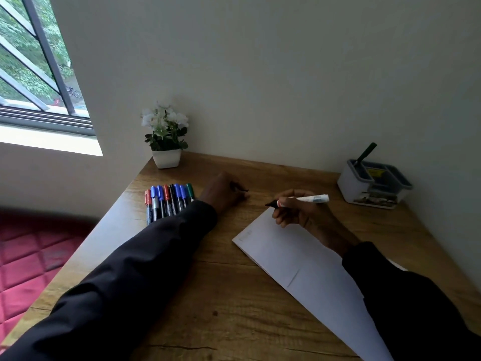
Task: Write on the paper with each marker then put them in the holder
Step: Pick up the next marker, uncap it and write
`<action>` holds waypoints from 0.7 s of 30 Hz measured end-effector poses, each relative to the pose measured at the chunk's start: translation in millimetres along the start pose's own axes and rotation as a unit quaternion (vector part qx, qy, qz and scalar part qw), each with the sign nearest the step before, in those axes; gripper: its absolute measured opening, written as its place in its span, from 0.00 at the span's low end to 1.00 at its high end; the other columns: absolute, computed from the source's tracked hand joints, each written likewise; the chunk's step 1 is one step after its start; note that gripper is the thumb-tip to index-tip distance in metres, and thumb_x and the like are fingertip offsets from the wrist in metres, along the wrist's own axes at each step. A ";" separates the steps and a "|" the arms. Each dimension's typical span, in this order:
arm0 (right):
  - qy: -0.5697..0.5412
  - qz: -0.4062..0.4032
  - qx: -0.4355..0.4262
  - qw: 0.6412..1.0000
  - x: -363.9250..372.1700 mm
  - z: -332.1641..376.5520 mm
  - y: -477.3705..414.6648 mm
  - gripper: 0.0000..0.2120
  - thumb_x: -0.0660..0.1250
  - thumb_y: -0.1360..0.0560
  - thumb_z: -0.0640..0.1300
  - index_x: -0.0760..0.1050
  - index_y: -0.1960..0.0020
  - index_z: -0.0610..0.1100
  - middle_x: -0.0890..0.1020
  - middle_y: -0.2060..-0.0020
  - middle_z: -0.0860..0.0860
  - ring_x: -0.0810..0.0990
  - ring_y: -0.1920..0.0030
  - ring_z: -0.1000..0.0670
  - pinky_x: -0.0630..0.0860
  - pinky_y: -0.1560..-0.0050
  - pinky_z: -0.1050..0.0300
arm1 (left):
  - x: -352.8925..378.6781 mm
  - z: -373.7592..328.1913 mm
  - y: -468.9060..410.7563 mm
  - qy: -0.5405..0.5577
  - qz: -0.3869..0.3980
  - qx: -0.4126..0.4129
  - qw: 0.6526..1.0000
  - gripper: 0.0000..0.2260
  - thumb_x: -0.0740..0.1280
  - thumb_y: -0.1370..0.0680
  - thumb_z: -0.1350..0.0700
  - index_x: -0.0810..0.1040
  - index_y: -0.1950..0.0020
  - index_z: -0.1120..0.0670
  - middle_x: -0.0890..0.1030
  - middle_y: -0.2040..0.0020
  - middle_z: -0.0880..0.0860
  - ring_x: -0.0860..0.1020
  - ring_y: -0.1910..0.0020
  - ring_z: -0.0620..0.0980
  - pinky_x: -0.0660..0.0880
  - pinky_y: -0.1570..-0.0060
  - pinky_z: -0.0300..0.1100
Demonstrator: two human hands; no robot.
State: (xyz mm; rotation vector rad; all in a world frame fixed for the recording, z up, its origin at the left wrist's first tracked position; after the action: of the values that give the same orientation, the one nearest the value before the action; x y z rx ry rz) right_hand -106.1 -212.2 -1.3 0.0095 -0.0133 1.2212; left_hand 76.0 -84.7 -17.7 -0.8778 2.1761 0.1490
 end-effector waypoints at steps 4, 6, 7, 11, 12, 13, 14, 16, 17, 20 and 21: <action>0.033 -0.002 -0.002 0.999 1.1 -8.1 -0.1 0.15 0.73 0.28 0.40 0.78 0.47 0.31 0.84 0.60 0.37 0.83 0.65 0.44 0.81 0.65 0.55 | -0.8 -7.5 -1.8 -0.033 -0.012 -0.008 0.999 0.08 0.71 0.25 0.50 0.83 0.51 0.53 0.79 0.52 0.47 0.78 0.53 0.45 0.77 0.53 0.40; 0.057 -0.018 -0.014 0.998 1.1 -11.1 -0.7 0.08 0.72 0.25 0.37 0.79 0.49 0.33 0.84 0.62 0.38 0.83 0.67 0.45 0.80 0.68 0.56 | -1.3 -11.5 0.1 -0.044 -0.020 -0.003 0.999 0.09 0.71 0.25 0.50 0.82 0.50 0.54 0.78 0.51 0.49 0.77 0.54 0.45 0.76 0.56 0.39; 0.068 -0.032 -0.026 0.997 0.2 -12.3 -0.6 0.06 0.71 0.24 0.35 0.79 0.49 0.32 0.84 0.63 0.39 0.82 0.68 0.45 0.79 0.69 0.57 | -2.1 -13.4 2.0 -0.041 -0.019 -0.002 0.999 0.10 0.70 0.24 0.50 0.81 0.50 0.55 0.77 0.51 0.50 0.76 0.55 0.45 0.75 0.57 0.38; 0.123 -0.072 -0.076 0.987 0.7 -13.0 2.5 0.07 0.72 0.23 0.36 0.80 0.52 0.31 0.85 0.65 0.39 0.82 0.70 0.44 0.78 0.72 0.56 | -13.4 -18.5 16.7 -0.064 -0.035 0.048 0.996 0.09 0.69 0.23 0.51 0.81 0.46 0.54 0.75 0.49 0.49 0.75 0.52 0.47 0.75 0.53 0.42; 0.132 -0.070 -0.078 0.986 2.3 -12.8 3.3 0.07 0.72 0.23 0.36 0.80 0.52 0.30 0.85 0.65 0.39 0.82 0.69 0.43 0.78 0.72 0.56 | -15.2 -17.5 20.8 -0.077 -0.031 0.068 0.994 0.09 0.69 0.23 0.52 0.82 0.45 0.52 0.76 0.48 0.49 0.75 0.50 0.46 0.74 0.52 0.41; 0.141 -0.065 -0.078 0.985 4.5 -12.7 3.9 0.08 0.72 0.23 0.36 0.79 0.52 0.29 0.84 0.65 0.38 0.82 0.69 0.43 0.78 0.71 0.55 | -16.6 -17.2 26.1 -0.086 -0.017 0.086 0.992 0.09 0.69 0.23 0.53 0.82 0.44 0.51 0.77 0.47 0.49 0.75 0.50 0.45 0.74 0.51 0.40; 0.150 -0.057 -0.081 0.984 7.4 -12.0 4.9 0.08 0.72 0.23 0.35 0.79 0.52 0.29 0.84 0.65 0.38 0.82 0.69 0.43 0.78 0.71 0.55 | -15.8 -15.3 31.3 -0.087 0.013 0.097 0.991 0.08 0.69 0.23 0.54 0.82 0.44 0.49 0.78 0.46 0.48 0.76 0.50 0.44 0.75 0.50 0.39; 0.169 -0.038 -0.089 0.981 13.2 -11.3 5.8 0.08 0.71 0.23 0.34 0.78 0.52 0.28 0.84 0.64 0.37 0.82 0.69 0.43 0.78 0.71 0.57 | -12.9 -12.6 41.0 -0.068 0.092 0.118 0.986 0.08 0.70 0.24 0.56 0.82 0.46 0.47 0.79 0.45 0.45 0.77 0.50 0.41 0.78 0.49 0.40; 0.176 -0.029 -0.089 0.980 15.9 -12.1 5.8 0.07 0.71 0.22 0.34 0.78 0.52 0.28 0.84 0.64 0.38 0.81 0.70 0.44 0.78 0.71 0.58 | -11.2 -12.2 45.4 -0.052 0.124 0.128 0.983 0.09 0.71 0.24 0.56 0.82 0.46 0.48 0.79 0.46 0.45 0.77 0.50 0.40 0.78 0.49 0.39; 0.177 -0.014 -0.077 0.981 21.0 -15.7 4.9 0.06 0.70 0.22 0.33 0.78 0.51 0.29 0.84 0.65 0.39 0.81 0.71 0.46 0.78 0.72 0.58 | -10.8 -12.2 51.9 -0.036 0.160 0.140 0.976 0.10 0.72 0.25 0.57 0.82 0.44 0.49 0.79 0.46 0.44 0.77 0.50 0.39 0.76 0.54 0.32; 0.176 -0.011 -0.074 0.982 21.7 -17.2 4.6 0.06 0.70 0.22 0.33 0.78 0.50 0.29 0.84 0.65 0.38 0.81 0.71 0.45 0.78 0.73 0.58 | -11.2 -13.0 53.0 -0.040 0.164 0.143 0.975 0.11 0.71 0.25 0.57 0.82 0.43 0.48 0.78 0.45 0.44 0.77 0.50 0.39 0.76 0.55 0.32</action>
State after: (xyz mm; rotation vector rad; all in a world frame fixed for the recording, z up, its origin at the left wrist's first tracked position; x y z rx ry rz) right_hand -102.9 -189.9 -18.1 -0.3358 0.2031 1.1824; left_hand 39.6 -43.3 -9.5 -0.3435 2.1825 0.0294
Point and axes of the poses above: each hand's wrist, its own y-axis away from the middle knuckle, its own x-axis out of the palm, z = x × y, the point moved 4 cm from there along -y, towards the middle knuckle
